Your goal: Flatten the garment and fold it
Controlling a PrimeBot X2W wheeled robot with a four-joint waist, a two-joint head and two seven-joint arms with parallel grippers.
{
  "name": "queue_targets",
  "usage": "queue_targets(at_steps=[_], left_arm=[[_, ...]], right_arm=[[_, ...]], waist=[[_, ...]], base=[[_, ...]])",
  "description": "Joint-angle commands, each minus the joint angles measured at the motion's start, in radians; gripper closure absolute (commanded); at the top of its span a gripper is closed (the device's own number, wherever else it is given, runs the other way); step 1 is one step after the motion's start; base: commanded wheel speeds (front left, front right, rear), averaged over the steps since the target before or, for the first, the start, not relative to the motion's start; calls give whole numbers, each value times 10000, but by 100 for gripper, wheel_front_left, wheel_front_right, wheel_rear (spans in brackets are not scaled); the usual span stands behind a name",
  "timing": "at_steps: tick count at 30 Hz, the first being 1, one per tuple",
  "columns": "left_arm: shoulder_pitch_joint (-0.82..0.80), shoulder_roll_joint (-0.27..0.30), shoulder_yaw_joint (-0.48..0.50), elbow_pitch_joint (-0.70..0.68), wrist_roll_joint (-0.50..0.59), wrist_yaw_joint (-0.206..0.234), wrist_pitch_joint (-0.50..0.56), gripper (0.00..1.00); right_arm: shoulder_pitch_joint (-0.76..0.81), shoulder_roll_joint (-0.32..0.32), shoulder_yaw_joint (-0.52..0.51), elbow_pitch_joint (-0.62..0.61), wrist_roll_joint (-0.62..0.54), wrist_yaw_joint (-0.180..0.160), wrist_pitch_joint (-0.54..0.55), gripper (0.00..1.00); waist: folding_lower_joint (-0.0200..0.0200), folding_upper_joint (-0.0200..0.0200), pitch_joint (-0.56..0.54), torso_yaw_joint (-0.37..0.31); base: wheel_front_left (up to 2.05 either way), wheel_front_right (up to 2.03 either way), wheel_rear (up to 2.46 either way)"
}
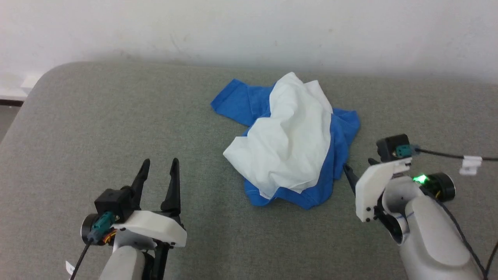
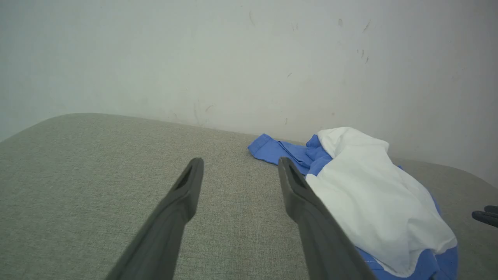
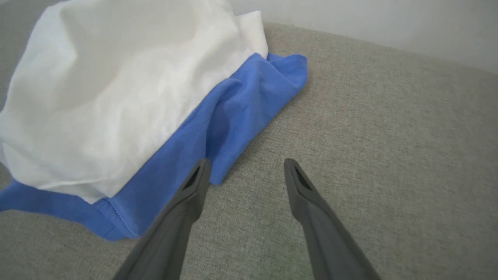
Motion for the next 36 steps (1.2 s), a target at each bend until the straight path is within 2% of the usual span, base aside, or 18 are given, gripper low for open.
queue_targets(at_steps=[1,6,13,14,15,18,22,27,33,36], left_arm=[[-202,-132,86,-77,127,-126,-47,0],[-482,-371,81,-104,349,-327,-47,0],[-620,-566,288,13,469,-491,-47,0],[-612,-582,343,28,488,-509,-47,0],[-591,-597,397,43,510,-525,-47,0],[-564,-658,502,102,581,-571,-47,0],[-559,-729,470,171,714,-691,-47,0],[-440,-785,546,239,804,-748,-47,0],[-268,-813,612,337,829,-849,-47,0],[-237,-824,643,393,812,-889,-47,0]], right_arm=[[-598,3,125,344,-398,-19,494,0],[-1617,3,346,1454,-1151,-19,1566,0],[-2118,3,420,2481,-1548,-19,1761,0],[-2159,3,463,2576,-1511,-19,1722,64],[-2193,3,512,2649,-1449,-19,1653,100],[-2265,3,400,2779,-1151,-19,1260,100],[-2252,3,-333,2515,-673,-19,422,100],[-1584,-114,-2208,1246,-692,-19,-330,100],[302,-154,-4855,-447,-1283,-19,210,100],[1069,-53,-5513,-809,-1356,-19,749,100]], waist=[[-1,0,472,307],[-1,0,1028,764],[-1,0,1300,995],[-1,0,1295,969],[-1,0,1278,933],[-1,0,1160,786],[-1,0,885,588],[-1,0,526,303],[-1,0,344,-1],[-1,0,345,-137]], base=[[0,0,0],[0,0,0],[0,0,0],[0,0,0],[0,0,0],[0,0,0],[0,0,0],[0,0,0],[0,0,0],[0,0,0]])
